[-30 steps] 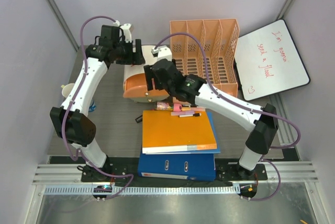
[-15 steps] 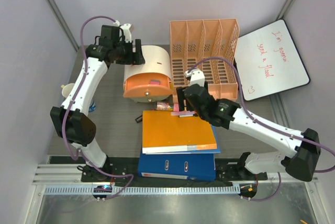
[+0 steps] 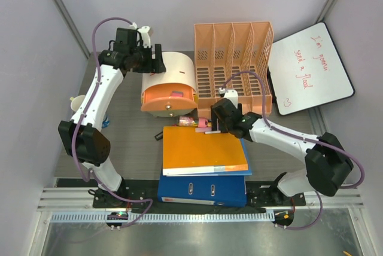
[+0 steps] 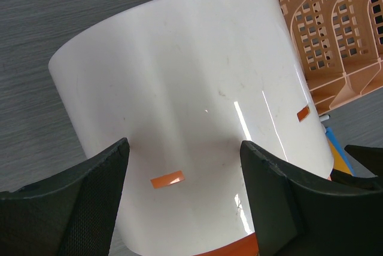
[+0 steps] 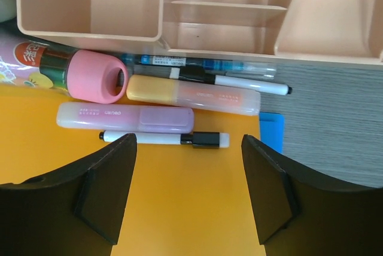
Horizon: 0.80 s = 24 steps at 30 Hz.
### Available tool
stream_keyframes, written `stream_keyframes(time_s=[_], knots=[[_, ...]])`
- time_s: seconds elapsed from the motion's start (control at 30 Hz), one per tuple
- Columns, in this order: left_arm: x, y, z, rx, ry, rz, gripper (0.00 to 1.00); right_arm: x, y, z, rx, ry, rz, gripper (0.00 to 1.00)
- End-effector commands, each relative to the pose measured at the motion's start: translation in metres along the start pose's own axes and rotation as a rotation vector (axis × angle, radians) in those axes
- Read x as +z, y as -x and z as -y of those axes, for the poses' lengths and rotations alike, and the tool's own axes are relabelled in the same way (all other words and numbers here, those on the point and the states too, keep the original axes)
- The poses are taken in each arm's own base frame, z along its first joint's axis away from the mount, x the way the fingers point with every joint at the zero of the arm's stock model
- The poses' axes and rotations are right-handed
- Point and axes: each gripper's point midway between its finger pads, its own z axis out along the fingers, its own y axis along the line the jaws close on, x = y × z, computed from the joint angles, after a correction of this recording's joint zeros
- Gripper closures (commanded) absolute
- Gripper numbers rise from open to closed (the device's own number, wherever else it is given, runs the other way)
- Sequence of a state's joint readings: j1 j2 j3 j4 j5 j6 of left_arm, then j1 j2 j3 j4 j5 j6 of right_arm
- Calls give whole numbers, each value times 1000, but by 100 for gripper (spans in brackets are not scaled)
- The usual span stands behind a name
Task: Organize the desk
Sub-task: Pick up the stationery from the center of the board.
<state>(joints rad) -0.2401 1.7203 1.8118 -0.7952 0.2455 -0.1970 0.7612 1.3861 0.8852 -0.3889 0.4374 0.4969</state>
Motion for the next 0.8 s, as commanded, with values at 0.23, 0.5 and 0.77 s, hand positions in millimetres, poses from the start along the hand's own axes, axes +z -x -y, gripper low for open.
stream_keyframes(time_s=[0.23, 0.5, 0.77], knots=[[-1, 9, 0, 39, 1, 26, 25, 39, 1, -37, 2, 80, -18, 26], [2, 9, -1, 39, 3, 24, 25, 45, -14, -39, -31, 100, -54, 27], [4, 11, 0, 34, 0, 25, 25, 34, -30, -37, -22, 146, -92, 33]])
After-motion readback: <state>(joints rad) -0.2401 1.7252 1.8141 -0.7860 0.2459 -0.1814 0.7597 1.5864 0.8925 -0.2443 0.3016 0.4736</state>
